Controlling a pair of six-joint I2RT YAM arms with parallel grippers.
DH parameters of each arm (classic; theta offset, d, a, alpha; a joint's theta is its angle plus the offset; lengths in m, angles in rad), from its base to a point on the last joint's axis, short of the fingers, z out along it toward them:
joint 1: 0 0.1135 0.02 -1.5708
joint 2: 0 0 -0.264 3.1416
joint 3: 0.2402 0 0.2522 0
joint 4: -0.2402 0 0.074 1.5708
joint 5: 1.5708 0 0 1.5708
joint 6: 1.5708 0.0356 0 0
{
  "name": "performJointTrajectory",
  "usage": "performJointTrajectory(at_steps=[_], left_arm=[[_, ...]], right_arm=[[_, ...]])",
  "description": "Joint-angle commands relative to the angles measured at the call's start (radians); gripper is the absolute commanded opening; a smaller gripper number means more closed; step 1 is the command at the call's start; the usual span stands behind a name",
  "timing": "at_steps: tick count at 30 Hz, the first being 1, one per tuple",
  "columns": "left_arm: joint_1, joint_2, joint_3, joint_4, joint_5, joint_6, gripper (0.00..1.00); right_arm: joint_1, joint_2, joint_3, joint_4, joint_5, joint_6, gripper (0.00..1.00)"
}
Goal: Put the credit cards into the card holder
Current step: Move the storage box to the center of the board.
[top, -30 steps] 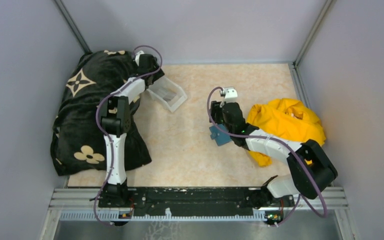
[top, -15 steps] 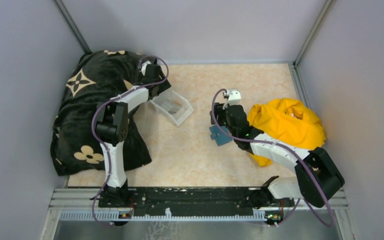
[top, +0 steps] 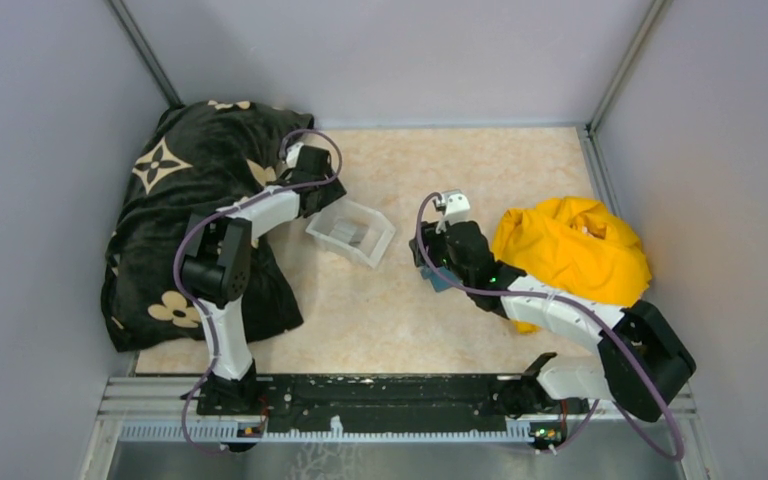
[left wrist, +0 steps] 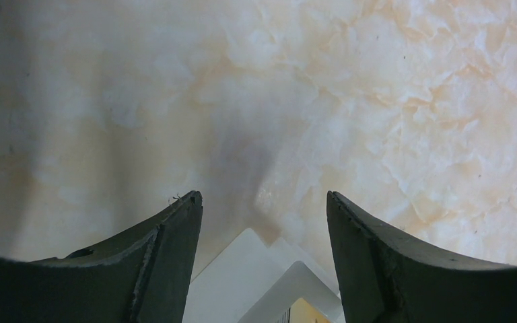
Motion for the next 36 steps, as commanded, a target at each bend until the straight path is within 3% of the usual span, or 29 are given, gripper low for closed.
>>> performJointTrajectory(at_steps=[1, 13, 20, 28, 36], left_arm=[[-0.041, -0.042, -0.025, -0.036, -0.027, -0.007, 0.74], [-0.056, -0.133, 0.046, -0.037, -0.121, 0.092, 0.79], [-0.059, -0.333, -0.158, 0.098, -0.191, 0.036, 0.79], [-0.094, -0.559, -0.463, 0.179, -0.225, -0.143, 0.79], [-0.182, -0.642, -0.547, 0.157, -0.341, -0.188, 0.77]], right_arm=[[0.025, -0.060, 0.007, -0.010, -0.002, -0.016, 0.57], [0.058, -0.035, 0.048, -0.078, -0.070, -0.079, 0.57], [0.096, 0.088, 0.196, -0.094, -0.165, -0.215, 0.57], [0.096, 0.243, 0.397, -0.176, -0.322, -0.336, 0.61], [0.048, 0.439, 0.601, -0.229, -0.501, -0.350, 0.62]])
